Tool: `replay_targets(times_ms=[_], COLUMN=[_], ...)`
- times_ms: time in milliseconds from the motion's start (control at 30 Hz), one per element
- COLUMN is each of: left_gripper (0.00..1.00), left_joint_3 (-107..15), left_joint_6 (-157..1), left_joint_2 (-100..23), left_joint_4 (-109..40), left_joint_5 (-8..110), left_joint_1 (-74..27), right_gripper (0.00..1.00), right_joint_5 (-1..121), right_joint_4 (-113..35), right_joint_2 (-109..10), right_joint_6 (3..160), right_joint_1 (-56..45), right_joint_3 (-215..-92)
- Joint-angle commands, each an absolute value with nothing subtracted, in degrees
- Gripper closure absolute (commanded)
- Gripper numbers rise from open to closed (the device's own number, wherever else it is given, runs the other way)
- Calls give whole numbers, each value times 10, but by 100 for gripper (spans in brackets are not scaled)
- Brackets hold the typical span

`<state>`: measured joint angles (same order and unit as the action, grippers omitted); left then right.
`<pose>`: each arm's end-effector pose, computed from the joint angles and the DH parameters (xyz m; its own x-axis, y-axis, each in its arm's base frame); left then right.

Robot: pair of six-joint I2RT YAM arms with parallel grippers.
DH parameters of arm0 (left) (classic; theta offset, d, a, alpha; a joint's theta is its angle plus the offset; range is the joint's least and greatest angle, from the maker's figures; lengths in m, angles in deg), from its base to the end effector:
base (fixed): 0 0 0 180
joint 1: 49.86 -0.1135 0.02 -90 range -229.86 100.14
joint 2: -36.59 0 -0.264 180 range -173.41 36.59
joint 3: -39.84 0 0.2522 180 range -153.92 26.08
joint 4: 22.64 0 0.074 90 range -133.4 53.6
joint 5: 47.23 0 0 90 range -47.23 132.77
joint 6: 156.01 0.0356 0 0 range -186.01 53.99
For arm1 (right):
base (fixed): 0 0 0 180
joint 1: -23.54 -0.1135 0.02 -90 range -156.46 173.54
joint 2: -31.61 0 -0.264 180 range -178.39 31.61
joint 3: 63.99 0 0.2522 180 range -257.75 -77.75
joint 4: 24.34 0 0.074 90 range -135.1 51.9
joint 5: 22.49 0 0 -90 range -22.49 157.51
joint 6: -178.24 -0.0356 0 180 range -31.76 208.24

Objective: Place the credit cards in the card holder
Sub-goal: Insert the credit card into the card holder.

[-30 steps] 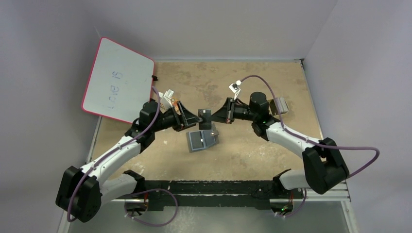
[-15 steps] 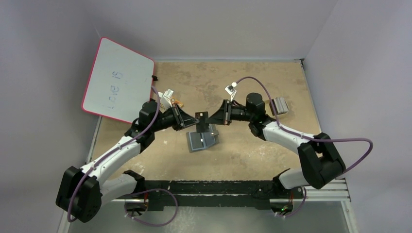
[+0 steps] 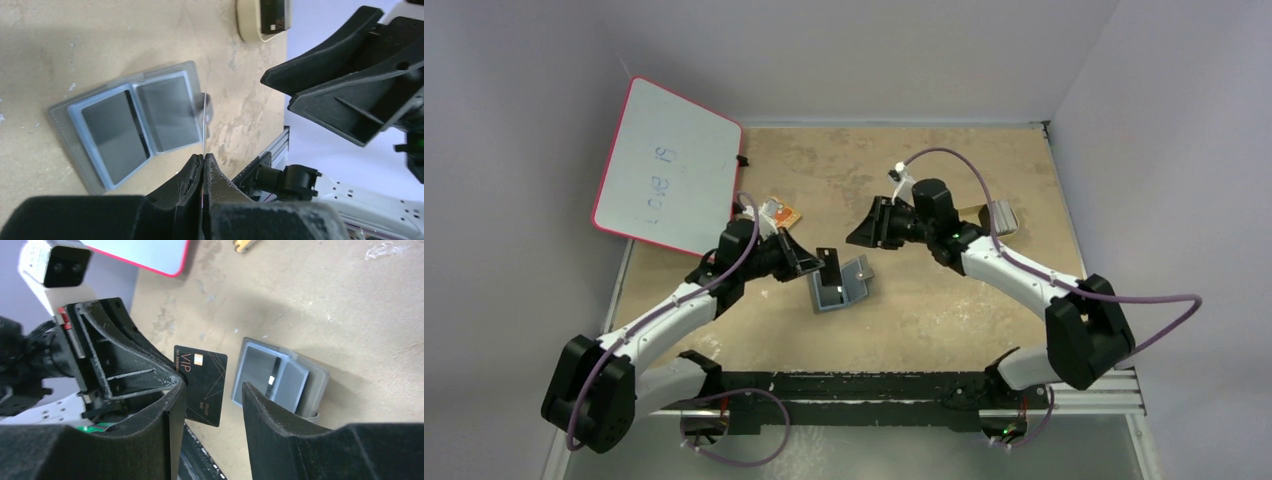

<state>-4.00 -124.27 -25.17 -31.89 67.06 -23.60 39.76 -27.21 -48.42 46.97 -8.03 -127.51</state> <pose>0.1996 -0.1148 0.2199 -0.8375 -0.4512 -0.3083 0.0365 0.5166 -0.8554 0.2602 0.1794 0.2668 -0.7650 0.2151 -0.6071 -0.4430 0.5085 0.7384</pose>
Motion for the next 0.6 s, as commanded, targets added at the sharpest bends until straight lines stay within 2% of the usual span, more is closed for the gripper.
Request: replay_targets(times_ms=[0, 300, 567], left_gripper=[100, 100, 100], left_joint_3=[-28, -8, -1], left_joint_6=[-1216, -1221, -1230], left_joint_2=[-290, -348, -358], left_joint_4=[-319, -295, -269], left_joint_5=[648, 655, 659], left_joint_1=[-239, -239, -239], right_gripper=[52, 53, 56], right_joint_5=[497, 658, 705], right_joint_4=[-380, -542, -592], right_joint_2=[-531, -666, -677], right_joint_6=[519, 549, 543], right_joint_1=[-123, -206, -215], right_joint_3=[-1350, -1484, -1493])
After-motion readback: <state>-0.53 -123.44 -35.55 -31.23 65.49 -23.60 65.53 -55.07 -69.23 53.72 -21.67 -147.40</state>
